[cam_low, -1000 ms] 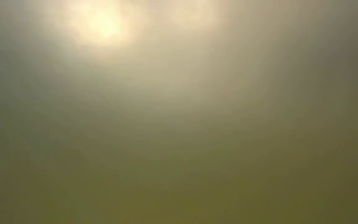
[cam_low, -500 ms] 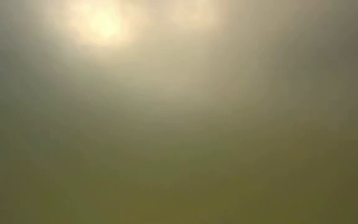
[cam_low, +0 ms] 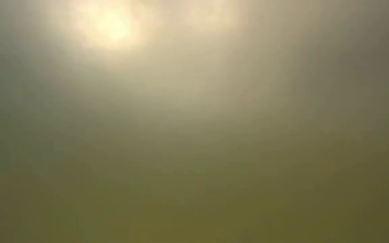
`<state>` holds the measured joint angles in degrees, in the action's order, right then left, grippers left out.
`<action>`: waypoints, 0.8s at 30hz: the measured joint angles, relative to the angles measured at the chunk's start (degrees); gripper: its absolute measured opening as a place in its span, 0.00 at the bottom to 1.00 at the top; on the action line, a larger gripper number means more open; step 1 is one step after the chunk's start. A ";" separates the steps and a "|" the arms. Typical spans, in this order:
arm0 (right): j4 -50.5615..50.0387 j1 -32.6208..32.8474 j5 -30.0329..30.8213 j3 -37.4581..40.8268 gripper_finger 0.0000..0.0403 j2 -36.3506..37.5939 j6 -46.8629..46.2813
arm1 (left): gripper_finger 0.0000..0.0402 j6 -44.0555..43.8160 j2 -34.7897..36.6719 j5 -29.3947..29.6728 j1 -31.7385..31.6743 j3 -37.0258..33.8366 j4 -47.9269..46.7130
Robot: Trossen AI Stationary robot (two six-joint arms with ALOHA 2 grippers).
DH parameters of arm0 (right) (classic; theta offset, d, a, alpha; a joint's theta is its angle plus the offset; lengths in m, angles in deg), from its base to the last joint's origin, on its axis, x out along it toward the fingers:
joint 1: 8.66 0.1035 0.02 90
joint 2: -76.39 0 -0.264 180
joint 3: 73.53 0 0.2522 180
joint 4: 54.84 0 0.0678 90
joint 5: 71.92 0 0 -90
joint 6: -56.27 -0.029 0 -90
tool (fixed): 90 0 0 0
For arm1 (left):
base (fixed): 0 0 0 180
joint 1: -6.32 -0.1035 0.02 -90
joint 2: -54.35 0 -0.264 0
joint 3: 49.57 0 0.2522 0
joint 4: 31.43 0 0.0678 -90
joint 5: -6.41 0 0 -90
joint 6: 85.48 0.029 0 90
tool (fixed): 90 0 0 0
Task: Sort silverware by color (type)
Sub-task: Put the black spoon into the orange bin
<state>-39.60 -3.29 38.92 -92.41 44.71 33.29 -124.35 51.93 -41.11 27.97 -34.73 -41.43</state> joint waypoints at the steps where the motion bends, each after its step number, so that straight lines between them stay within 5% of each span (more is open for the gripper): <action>1: 0.03 0.00 -0.02 0.00 0.20 0.01 -3.20 | 0.10 0.02 0.01 0.00 0.02 0.01 0.00; 14: 0.61 -0.11 6.38 0.00 0.20 0.09 -11.08 | 0.10 0.00 -0.01 0.00 0.02 -0.01 -0.02; 20: 0.48 -0.09 6.22 0.00 0.20 0.09 -26.66 | 0.10 0.02 -0.01 0.00 0.01 -0.01 0.00; 24: 0.46 -0.53 6.29 0.00 0.20 -0.05 -27.99 | 0.10 0.02 -0.02 0.00 0.02 -0.01 0.00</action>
<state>-39.14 -3.83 45.21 -92.41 44.65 5.30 -124.33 51.91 -41.11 27.99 -34.73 -41.43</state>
